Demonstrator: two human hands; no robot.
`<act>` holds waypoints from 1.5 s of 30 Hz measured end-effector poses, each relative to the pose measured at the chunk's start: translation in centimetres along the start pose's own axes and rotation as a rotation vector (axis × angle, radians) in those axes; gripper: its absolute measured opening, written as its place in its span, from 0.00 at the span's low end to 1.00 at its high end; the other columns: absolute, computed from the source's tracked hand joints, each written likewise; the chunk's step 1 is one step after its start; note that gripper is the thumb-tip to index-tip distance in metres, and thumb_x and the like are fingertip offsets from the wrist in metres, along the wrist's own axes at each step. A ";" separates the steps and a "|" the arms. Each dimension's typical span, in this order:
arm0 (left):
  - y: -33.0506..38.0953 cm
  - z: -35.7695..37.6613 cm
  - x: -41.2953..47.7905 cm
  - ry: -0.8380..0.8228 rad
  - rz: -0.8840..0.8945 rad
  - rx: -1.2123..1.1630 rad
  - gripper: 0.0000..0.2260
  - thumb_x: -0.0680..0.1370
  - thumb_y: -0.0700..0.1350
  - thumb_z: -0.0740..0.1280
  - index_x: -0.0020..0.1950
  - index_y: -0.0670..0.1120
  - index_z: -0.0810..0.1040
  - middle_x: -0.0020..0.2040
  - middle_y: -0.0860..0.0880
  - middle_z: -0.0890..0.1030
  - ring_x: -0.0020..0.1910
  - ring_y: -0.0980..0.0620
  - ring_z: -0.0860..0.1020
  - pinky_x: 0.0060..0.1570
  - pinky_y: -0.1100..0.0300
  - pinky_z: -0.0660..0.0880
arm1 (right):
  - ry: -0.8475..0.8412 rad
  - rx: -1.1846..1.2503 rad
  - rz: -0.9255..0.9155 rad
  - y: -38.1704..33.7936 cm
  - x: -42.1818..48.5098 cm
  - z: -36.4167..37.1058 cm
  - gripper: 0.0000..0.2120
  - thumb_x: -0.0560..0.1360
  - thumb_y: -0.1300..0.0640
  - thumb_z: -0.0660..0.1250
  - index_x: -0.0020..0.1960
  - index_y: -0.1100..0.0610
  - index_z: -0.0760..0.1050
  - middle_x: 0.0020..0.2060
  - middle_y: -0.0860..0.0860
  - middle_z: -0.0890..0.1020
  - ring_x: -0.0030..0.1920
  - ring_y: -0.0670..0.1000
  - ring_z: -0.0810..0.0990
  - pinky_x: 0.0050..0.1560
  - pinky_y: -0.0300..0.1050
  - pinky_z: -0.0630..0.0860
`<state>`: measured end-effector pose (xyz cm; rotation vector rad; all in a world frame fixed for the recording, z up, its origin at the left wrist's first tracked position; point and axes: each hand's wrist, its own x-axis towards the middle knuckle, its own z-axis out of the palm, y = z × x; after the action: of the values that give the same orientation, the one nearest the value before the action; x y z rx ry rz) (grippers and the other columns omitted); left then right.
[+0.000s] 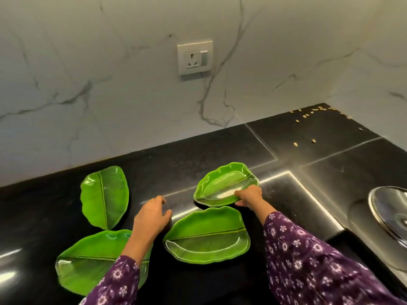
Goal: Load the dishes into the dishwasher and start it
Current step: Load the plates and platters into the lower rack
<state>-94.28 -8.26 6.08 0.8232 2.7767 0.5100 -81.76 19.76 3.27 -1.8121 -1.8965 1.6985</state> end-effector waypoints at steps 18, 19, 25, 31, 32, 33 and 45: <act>18.9 2.3 2.3 -0.173 0.515 -0.337 0.13 0.79 0.48 0.64 0.60 0.43 0.74 0.54 0.44 0.80 0.49 0.51 0.77 0.47 0.60 0.70 | 0.618 0.003 -0.504 5.0 -9.4 -17.5 0.20 0.76 0.61 0.61 0.67 0.57 0.65 0.40 0.52 0.76 0.39 0.51 0.74 0.40 0.41 0.64; 21.1 2.7 1.3 -0.206 0.569 -0.380 0.14 0.78 0.48 0.65 0.60 0.42 0.74 0.53 0.44 0.80 0.47 0.52 0.76 0.47 0.61 0.70 | 0.652 -0.037 -0.522 6.6 -11.0 -19.2 0.21 0.76 0.62 0.61 0.68 0.58 0.65 0.40 0.52 0.75 0.40 0.50 0.73 0.40 0.39 0.62; 33.9 6.0 -8.9 -0.610 0.967 -0.427 0.21 0.69 0.45 0.76 0.57 0.51 0.71 0.48 0.54 0.79 0.42 0.56 0.80 0.45 0.57 0.78 | 0.765 -0.184 -0.377 20.3 -22.4 -26.9 0.20 0.77 0.58 0.64 0.67 0.54 0.65 0.45 0.57 0.81 0.43 0.56 0.80 0.47 0.51 0.77; 40.3 10.7 -25.6 -0.872 1.288 -0.379 0.13 0.71 0.42 0.74 0.52 0.51 0.74 0.39 0.54 0.81 0.36 0.61 0.80 0.38 0.72 0.73 | 1.026 -0.092 -0.117 34.1 -36.3 -28.0 0.17 0.76 0.59 0.65 0.64 0.57 0.70 0.40 0.55 0.78 0.38 0.51 0.74 0.43 0.42 0.69; 40.6 11.4 -27.9 -0.894 1.292 -0.369 0.09 0.73 0.42 0.72 0.50 0.49 0.76 0.39 0.51 0.81 0.37 0.55 0.81 0.39 0.65 0.75 | 1.050 -0.054 -0.082 36.1 -38.2 -27.7 0.16 0.76 0.59 0.65 0.63 0.57 0.71 0.40 0.54 0.79 0.38 0.49 0.73 0.43 0.41 0.69; 40.9 12.3 -30.9 -0.959 1.279 -0.371 0.05 0.75 0.40 0.70 0.49 0.46 0.76 0.39 0.48 0.82 0.37 0.50 0.81 0.39 0.59 0.78 | 1.083 -0.018 -0.034 38.4 -40.6 -27.2 0.15 0.76 0.58 0.65 0.62 0.56 0.72 0.40 0.55 0.80 0.38 0.49 0.73 0.42 0.41 0.69; 38.9 21.9 -53.7 -1.385 1.259 -0.115 0.04 0.78 0.37 0.64 0.52 0.42 0.77 0.49 0.37 0.80 0.41 0.46 0.80 0.32 0.62 0.80 | 1.059 0.399 0.353 56.4 -56.6 -17.8 0.15 0.75 0.62 0.66 0.61 0.59 0.72 0.49 0.55 0.79 0.47 0.50 0.78 0.50 0.45 0.74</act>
<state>-24.78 -1.82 5.65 1.8338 0.8011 0.0881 -12.65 -23.85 7.88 -2.2288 -0.7872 0.7252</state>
